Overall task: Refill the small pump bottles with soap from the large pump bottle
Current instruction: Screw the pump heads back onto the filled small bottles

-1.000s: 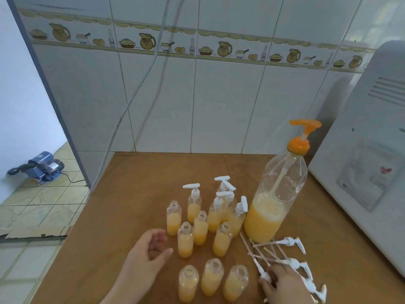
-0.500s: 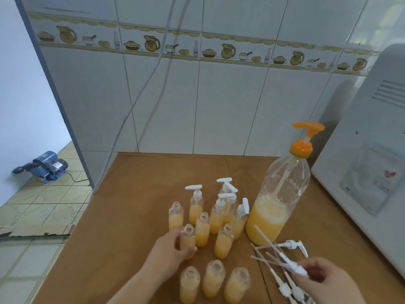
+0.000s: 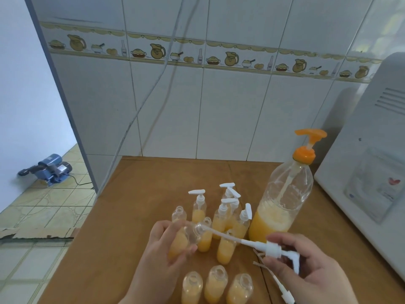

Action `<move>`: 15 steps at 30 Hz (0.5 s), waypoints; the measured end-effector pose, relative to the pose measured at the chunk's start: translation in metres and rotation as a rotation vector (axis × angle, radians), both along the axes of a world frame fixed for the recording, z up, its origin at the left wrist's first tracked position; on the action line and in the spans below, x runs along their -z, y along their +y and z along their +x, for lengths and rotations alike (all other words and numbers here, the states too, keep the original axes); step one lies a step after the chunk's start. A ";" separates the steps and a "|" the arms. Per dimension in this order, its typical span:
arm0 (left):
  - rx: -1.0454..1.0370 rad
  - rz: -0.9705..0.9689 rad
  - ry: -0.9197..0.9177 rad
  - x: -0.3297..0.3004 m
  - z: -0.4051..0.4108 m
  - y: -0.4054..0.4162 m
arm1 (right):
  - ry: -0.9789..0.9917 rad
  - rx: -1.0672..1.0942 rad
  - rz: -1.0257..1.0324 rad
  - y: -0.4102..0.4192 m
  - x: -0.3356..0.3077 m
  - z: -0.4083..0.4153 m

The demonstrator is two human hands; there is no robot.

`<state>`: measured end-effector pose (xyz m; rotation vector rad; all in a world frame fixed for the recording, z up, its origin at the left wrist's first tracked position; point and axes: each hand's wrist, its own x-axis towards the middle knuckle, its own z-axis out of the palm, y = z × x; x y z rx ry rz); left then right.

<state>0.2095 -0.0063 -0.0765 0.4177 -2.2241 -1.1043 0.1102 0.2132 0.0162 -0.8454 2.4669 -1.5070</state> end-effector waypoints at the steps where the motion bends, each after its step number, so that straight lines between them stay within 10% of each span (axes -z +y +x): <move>1: 0.001 0.000 0.011 -0.003 0.001 0.001 | 0.017 0.007 0.001 0.000 0.002 -0.002; 11: 0.014 -0.293 -0.017 -0.004 0.007 -0.004 | 0.310 -0.043 0.061 -0.007 -0.009 -0.008; 15: 0.133 -0.197 -0.008 -0.016 0.004 0.011 | 0.017 -0.139 -0.150 -0.032 -0.008 0.003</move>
